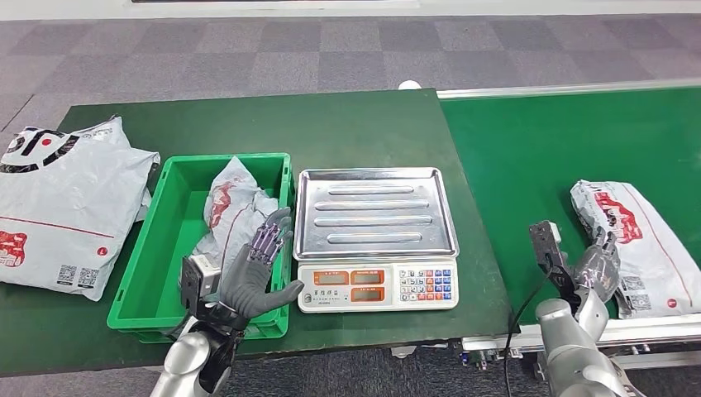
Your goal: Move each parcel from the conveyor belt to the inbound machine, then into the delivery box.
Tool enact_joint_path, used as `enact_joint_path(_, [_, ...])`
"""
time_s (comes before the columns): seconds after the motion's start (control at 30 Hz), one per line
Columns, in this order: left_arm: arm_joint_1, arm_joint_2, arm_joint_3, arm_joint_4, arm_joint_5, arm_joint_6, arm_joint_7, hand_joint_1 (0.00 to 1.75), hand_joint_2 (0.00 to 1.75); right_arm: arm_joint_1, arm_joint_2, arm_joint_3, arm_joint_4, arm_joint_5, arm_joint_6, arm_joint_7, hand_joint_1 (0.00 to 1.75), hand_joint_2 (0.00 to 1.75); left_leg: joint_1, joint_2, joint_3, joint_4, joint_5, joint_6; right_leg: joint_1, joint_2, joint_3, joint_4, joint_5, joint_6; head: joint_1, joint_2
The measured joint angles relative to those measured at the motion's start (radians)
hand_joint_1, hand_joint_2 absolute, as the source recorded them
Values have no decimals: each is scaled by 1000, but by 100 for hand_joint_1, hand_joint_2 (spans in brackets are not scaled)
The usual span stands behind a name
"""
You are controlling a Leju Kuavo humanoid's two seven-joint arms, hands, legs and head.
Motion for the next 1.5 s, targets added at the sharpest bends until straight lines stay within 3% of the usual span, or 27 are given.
enact_joint_path(1.07, [2,1,0,-5,-9,-10,11,0,175,9,-1,17,-18,10,26,-1,0,175,0,0,0,0,0,0,0,0,0,0,0,0,0,0])
enact_joint_path(1.27, [2,1,0,-5,-12,-10,17,0,175,-6,-21,22,16,36,150,146,0,175,0,0,0,0,0,0,0,0,0,0,0,0,0,0])
enact_joint_path(1.5, [2,1,0,-5,-18,-8,23,0,175,-12,-51,22,62,44,149,215,0,175,0,0,0,0,0,0,0,0,0,0,0,0,0,0])
